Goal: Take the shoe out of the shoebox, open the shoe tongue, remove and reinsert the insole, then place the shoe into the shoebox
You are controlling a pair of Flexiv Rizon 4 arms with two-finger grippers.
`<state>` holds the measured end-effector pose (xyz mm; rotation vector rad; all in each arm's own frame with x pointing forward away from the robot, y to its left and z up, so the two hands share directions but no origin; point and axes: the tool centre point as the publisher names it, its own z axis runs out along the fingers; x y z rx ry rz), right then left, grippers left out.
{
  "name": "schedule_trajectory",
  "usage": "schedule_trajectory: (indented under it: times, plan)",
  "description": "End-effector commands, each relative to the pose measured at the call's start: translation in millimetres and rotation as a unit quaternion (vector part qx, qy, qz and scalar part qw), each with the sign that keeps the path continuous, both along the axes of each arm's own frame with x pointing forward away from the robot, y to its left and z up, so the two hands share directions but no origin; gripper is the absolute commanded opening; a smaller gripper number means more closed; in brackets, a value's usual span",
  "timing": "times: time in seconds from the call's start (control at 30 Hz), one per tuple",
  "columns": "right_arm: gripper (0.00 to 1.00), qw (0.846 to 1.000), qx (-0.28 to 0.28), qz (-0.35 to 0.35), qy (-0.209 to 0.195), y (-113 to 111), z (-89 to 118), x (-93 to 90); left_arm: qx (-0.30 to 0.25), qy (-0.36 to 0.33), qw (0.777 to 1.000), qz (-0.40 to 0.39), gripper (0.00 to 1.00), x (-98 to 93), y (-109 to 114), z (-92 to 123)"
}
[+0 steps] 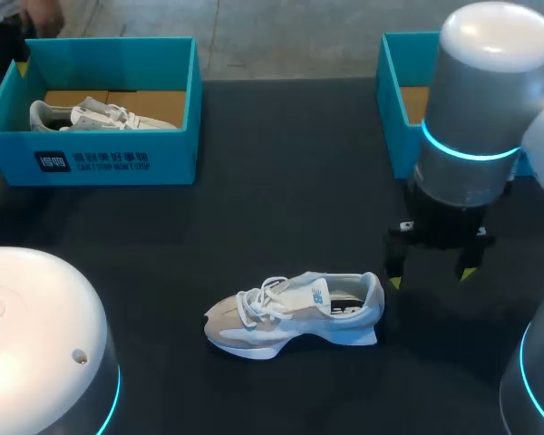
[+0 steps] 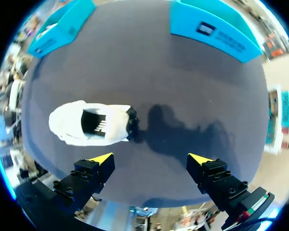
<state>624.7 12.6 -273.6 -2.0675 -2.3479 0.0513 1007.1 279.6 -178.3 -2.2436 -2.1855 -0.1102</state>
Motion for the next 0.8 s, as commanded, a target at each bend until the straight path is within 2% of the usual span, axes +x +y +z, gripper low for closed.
schedule_trajectory:
  times: [0.03, 0.1, 0.13, 0.6, 0.8]
  plan:
    - [1.0, 0.975, 0.191, 0.112, -0.021, -11.8, 4.7, -8.3, 0.001, -0.001, 1.0, 0.0, 1.0, -0.8, 0.3, 0.0]
    - [1.0, 0.971, 0.193, 0.136, -0.026, -10.9, 6.6, -8.2, 0.001, -0.001, 1.0, 0.0, 1.0, -0.8, 0.3, 0.0]
    - [1.0, 0.975, 0.168, 0.142, -0.018, -9.5, 7.4, -7.0, 0.001, -0.001, 1.0, 0.0, 1.0, -0.8, 0.3, 0.0]
    - [1.0, 0.975, 0.168, 0.142, -0.018, -9.5, 7.4, -7.0, 0.001, -0.001, 1.0, 0.0, 1.0, -0.8, 0.3, 0.0]
    - [1.0, 0.934, 0.267, 0.225, -0.08, -12.7, 12.6, -7.3, 0.001, -0.001, 1.0, 0.0, 1.0, -0.8, 0.3, 0.0]
